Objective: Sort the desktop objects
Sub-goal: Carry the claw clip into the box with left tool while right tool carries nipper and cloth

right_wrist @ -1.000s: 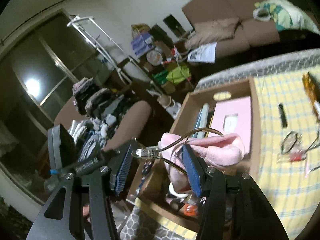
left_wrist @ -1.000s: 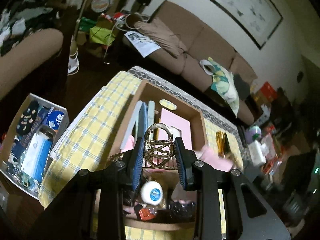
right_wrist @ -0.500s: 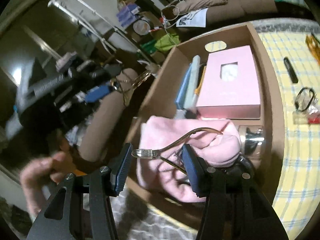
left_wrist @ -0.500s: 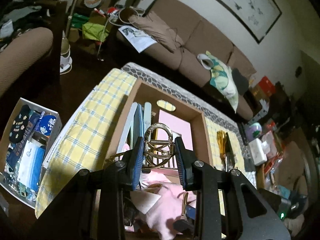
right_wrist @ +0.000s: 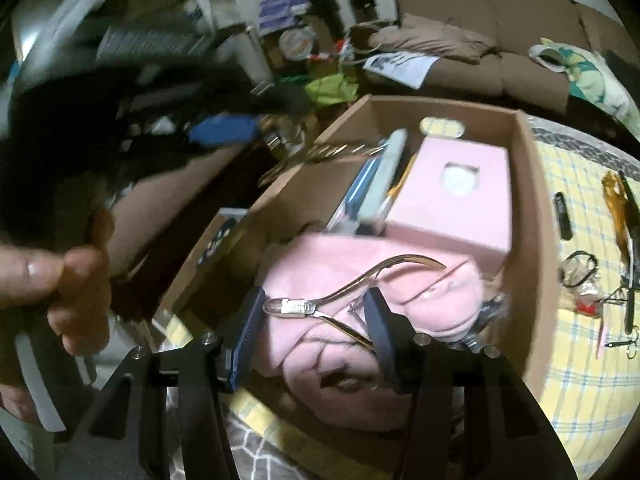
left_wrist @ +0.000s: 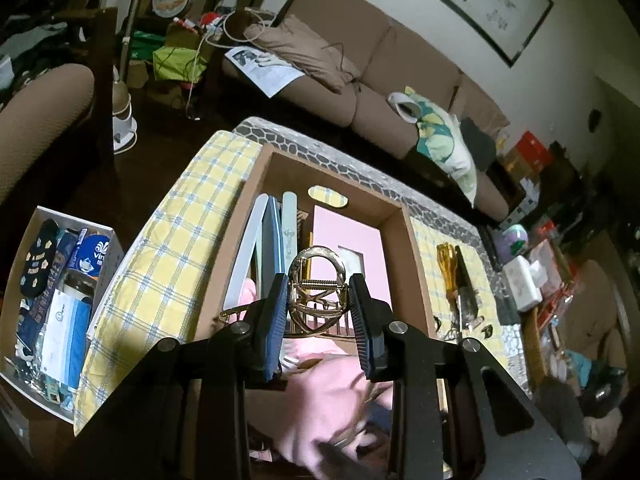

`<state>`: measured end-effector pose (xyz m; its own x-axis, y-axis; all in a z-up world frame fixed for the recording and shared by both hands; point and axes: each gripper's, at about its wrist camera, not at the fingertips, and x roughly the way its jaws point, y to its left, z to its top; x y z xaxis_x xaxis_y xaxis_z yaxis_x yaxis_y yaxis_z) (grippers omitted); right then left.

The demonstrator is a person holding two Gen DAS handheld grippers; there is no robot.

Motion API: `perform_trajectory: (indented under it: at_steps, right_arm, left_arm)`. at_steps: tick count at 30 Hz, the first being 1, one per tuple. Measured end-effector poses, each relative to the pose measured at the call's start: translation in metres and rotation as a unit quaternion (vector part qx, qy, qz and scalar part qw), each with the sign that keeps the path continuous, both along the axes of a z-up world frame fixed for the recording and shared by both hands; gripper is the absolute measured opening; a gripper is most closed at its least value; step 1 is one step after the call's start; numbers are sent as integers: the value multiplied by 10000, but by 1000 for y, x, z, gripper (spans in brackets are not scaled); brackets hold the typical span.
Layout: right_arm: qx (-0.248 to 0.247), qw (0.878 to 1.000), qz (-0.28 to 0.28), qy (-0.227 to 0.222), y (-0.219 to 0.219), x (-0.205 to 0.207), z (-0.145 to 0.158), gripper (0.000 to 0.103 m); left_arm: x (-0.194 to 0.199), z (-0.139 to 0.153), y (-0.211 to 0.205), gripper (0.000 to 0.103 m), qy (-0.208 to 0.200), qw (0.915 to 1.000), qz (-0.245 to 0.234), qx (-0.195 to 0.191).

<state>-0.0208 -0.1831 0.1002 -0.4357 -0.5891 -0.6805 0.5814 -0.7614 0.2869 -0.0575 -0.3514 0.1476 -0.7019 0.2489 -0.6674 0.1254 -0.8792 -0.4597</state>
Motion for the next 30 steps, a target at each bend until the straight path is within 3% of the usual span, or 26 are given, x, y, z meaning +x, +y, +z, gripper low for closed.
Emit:
perform_trajectory:
  at_steps: [8,13,24,30]
  right_arm:
    - [-484,9979,-437,3,33,-39,30,53]
    - [-457,9979,-459,21,35,-66,50,53]
    - [228,9957,-558,-710,10,-70,-16,53]
    - [454,9929,-504,-974,8,-70,-18,54]
  left_arm:
    - [2,2,-22,28,102,9995,236,207]
    - [-2,3,-19,28,112,9996,195,192]
    - [-25,-12,10,28,-126,9997,-134,137]
    - [-34,-24,27,28,-408,9979,-495,20]
